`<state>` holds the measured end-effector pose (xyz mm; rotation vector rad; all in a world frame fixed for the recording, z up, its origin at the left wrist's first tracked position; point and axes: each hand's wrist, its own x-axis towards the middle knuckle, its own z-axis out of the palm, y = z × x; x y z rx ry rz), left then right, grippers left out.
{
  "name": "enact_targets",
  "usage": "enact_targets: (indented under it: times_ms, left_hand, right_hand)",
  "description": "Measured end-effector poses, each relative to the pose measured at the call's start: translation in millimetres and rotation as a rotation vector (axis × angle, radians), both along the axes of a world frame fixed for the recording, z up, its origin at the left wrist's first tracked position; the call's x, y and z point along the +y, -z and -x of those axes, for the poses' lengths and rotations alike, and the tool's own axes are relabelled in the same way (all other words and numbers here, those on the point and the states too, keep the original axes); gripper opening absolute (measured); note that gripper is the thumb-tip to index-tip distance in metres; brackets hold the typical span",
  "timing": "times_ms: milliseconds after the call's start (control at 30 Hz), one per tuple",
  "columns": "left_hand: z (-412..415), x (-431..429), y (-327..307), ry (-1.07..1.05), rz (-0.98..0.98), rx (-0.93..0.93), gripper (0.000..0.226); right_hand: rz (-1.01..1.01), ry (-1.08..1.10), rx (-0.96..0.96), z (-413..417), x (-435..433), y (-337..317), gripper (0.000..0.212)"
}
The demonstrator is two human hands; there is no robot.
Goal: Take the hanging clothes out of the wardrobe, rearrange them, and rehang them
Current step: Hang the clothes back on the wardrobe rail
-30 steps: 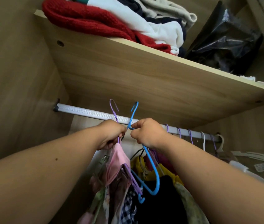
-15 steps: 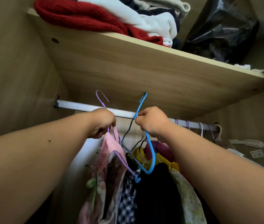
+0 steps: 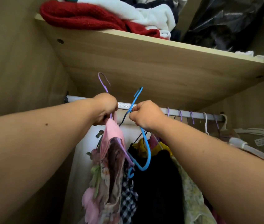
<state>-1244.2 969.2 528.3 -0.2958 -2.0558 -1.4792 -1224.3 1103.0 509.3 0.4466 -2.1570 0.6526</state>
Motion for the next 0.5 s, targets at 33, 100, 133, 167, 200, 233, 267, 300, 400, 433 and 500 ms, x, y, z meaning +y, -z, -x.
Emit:
enact_targets:
  times_ms: [33,100,133,167,200,233,267,300,400,433,500]
  left_hand:
    - [1.3,2.2,1.6,-0.004,-0.008,0.009,0.023]
    - [5.4,4.4,4.3,0.015,0.025,-0.011,0.023]
    - [6.1,3.9,5.7,0.022,0.026,-0.029,0.02]
    - [5.7,2.2,6.7,0.025,0.025,-0.05,0.017]
    - [6.0,-1.0,6.5,0.025,0.027,-0.072,0.014]
    - [5.4,-3.9,7.0,0.026,0.038,-0.1,0.013]
    - [5.2,-7.1,7.9,0.035,0.049,-0.125,0.014]
    - [4.4,-10.2,9.9,0.048,0.056,-0.15,0.015]
    - [3.5,-18.2,15.4,0.101,0.064,-0.218,0.015]
    - [4.3,-20.5,17.6,0.106,0.069,-0.228,0.015]
    - [7.3,-22.9,21.3,0.108,0.063,-0.229,0.016]
  right_hand:
    - [0.023,-0.002,0.001,1.0,-0.9,2.1,0.024]
    - [0.065,-0.001,0.007,1.6,0.5,3.8,0.023]
    - [0.065,0.012,0.006,1.2,2.5,3.5,0.023]
    - [0.054,0.027,-0.003,0.8,4.8,3.4,0.023]
    - [0.037,0.044,-0.017,-0.2,7.4,3.8,0.024]
    - [0.014,0.059,-0.029,-1.0,10.2,5.5,0.025]
    - [-0.009,0.071,-0.038,-1.8,12.9,7.6,0.026]
    - [-0.026,0.078,-0.041,-2.1,15.9,10.2,0.028]
    - [0.006,0.061,-0.03,-4.1,26.8,12.5,0.028]
    - [0.035,0.054,-0.024,-4.9,30.6,11.5,0.027]
    - [0.077,0.051,-0.008,-6.5,34.9,9.8,0.024]
